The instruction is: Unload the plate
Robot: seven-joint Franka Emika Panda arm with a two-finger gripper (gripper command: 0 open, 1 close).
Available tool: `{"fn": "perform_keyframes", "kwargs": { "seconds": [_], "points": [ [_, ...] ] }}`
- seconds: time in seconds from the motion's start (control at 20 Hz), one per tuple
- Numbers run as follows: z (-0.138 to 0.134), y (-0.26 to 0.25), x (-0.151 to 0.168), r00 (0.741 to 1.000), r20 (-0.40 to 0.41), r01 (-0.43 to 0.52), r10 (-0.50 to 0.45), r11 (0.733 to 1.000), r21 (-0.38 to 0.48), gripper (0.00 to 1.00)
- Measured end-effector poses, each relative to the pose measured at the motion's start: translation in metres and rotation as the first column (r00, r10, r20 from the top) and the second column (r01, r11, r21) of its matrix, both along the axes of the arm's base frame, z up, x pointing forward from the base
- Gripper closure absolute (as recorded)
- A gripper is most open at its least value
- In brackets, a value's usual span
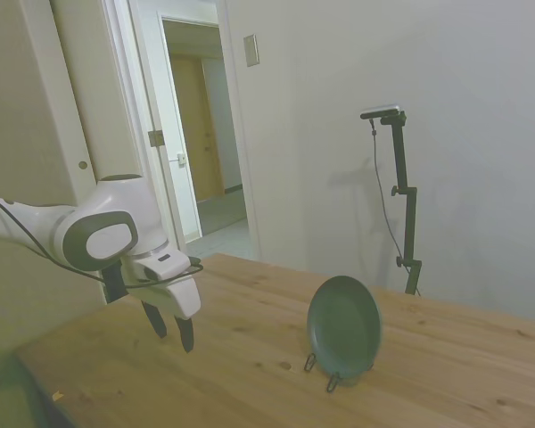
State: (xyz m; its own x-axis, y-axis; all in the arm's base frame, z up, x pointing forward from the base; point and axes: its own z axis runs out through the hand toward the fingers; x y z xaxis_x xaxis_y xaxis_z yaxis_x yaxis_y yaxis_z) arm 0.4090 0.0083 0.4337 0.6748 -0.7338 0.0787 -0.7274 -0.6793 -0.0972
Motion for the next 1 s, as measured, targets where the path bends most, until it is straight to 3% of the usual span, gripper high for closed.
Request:
{"fn": "perform_keyframes", "kwargs": {
  "seconds": [0.25, 0.55, 1.0],
  "points": [
    [0.007, -0.019, 0.003, 0.999, 0.014, 0.052, -0.051, 0.998, -0.029, 0.0],
    [0.045, -0.07, 0.019, 0.983, 0.085, 0.17, -0.165, 0.984, -0.05, 0.0],
    [0.082, -0.17, 0.083, 0.944, 0.076, 0.325, -0.322, 0.946, -0.019, 0.0]
  ]
}}
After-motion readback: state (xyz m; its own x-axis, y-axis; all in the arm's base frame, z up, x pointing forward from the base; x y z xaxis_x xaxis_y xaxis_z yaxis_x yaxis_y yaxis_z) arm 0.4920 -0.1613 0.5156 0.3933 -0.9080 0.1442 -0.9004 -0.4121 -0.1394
